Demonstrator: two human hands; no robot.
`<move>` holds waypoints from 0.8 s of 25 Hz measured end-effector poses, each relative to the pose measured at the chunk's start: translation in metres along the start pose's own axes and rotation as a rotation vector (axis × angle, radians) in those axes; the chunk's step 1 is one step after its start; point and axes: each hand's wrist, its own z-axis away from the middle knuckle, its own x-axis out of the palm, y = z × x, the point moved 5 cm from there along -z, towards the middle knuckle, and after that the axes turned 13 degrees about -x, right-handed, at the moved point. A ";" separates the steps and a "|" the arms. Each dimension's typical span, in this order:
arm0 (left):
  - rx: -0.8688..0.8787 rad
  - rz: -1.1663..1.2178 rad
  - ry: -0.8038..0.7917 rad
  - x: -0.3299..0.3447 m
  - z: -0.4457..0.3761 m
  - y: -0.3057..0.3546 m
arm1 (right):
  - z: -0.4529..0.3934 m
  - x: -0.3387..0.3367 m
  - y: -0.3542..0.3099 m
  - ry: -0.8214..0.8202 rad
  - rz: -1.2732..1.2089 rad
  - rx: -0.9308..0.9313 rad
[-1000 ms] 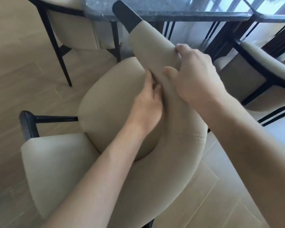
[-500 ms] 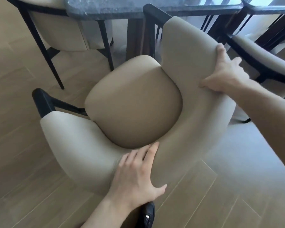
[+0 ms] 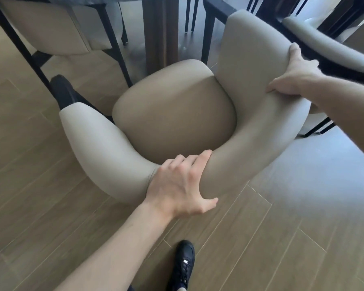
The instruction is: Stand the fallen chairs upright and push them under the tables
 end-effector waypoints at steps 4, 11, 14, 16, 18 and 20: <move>0.026 0.003 -0.005 0.011 -0.018 0.020 | -0.016 0.004 0.029 -0.036 -0.032 0.060; 0.145 -0.083 -0.079 0.035 -0.046 0.049 | -0.023 0.037 0.105 -0.080 -0.030 0.185; 0.151 -0.080 -0.097 0.034 -0.048 0.051 | -0.025 0.043 0.122 -0.094 -0.046 0.218; 0.137 -0.092 -0.100 0.032 -0.046 0.051 | -0.018 0.048 0.118 -0.042 -0.033 0.210; 0.119 -0.105 -0.111 0.032 -0.045 0.051 | 0.004 0.053 0.105 0.004 0.068 0.167; 0.107 -0.112 -0.124 0.031 -0.045 0.052 | 0.026 0.062 0.089 -0.008 0.186 0.063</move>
